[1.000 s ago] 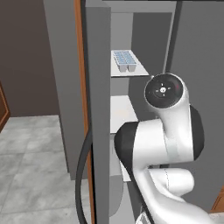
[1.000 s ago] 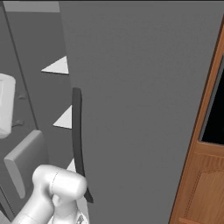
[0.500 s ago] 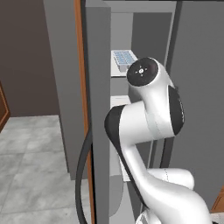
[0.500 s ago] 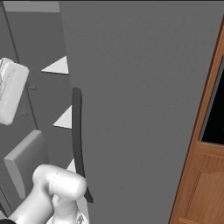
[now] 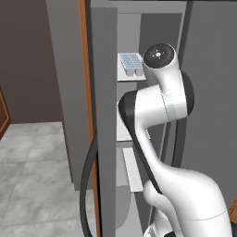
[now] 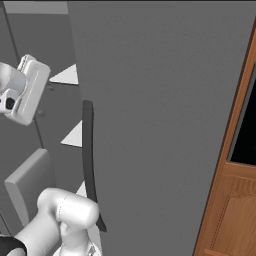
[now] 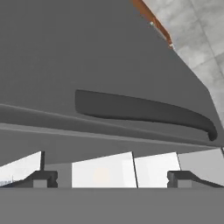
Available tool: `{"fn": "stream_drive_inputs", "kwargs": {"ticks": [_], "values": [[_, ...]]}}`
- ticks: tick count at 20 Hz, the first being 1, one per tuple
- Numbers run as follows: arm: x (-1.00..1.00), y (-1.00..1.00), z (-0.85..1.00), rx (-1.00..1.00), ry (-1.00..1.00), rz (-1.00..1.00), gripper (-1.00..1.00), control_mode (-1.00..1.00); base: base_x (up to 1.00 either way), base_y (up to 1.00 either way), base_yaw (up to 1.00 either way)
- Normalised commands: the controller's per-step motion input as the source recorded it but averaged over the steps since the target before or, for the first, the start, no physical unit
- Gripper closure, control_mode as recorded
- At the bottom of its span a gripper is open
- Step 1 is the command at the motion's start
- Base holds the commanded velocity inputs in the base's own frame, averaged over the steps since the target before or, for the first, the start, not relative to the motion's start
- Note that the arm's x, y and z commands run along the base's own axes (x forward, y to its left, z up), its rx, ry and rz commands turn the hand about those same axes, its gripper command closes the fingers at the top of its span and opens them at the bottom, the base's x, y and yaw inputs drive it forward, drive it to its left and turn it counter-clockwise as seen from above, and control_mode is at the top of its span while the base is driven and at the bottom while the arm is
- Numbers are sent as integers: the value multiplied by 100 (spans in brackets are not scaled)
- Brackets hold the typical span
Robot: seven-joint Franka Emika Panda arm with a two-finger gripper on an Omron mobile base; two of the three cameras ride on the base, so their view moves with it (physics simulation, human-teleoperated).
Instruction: Open the freezer door, pick up the ice cube tray from the freezer, and place it on the dining counter.
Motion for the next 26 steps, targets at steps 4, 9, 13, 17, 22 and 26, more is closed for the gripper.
{"fn": "stream_drive_inputs", "kwargs": {"ticks": [4, 9, 13, 17, 22, 26], "values": [[68, 0, 2, 3, -1, 1, -100, -100, 0, 0, 0], [55, 0, 5, 1, 0, 4, -100, -100, 0, 0, 0], [52, 0, 6, 0, 0, 3, -100, -100, 0, 0, 0], [66, 0, 1, 0, 0, 3, -100, -100, 0, 0, 0], [60, -9, 6, 3, 0, 1, -100, -100, 0, 0, 0], [54, -17, 2, 3, 0, 0, -100, -100, 0, 0, 0]]}}
